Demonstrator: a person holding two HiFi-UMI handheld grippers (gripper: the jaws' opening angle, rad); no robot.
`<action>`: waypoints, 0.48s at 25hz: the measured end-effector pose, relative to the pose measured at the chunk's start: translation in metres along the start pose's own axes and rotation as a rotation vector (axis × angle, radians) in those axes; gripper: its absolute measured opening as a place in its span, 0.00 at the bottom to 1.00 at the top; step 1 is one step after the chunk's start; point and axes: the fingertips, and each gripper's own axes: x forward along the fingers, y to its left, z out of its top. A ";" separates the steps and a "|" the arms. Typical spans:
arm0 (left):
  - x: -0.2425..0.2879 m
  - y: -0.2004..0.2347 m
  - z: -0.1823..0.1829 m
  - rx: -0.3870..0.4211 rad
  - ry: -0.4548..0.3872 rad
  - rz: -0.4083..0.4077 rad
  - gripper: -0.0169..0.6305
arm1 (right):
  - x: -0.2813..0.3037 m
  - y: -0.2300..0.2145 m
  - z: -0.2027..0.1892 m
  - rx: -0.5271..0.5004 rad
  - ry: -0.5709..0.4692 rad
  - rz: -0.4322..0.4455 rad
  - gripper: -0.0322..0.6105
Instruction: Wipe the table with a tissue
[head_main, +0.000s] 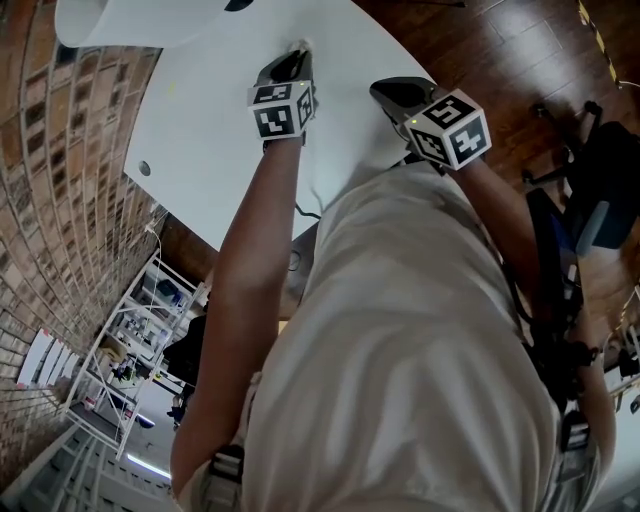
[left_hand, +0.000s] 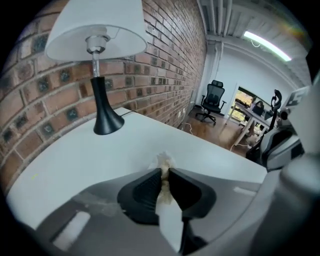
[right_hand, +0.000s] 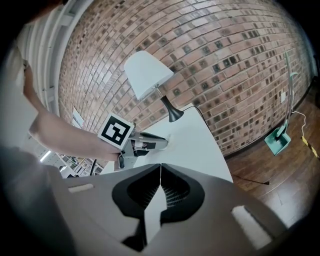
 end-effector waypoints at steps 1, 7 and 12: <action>-0.004 0.009 -0.001 -0.011 -0.010 0.018 0.11 | -0.002 -0.001 0.000 0.000 -0.002 -0.003 0.06; -0.020 0.109 -0.004 -0.149 -0.044 0.241 0.12 | -0.013 -0.012 -0.005 0.011 -0.006 -0.039 0.06; -0.019 0.108 0.002 -0.145 -0.057 0.310 0.11 | -0.027 -0.018 -0.015 0.026 -0.003 -0.054 0.06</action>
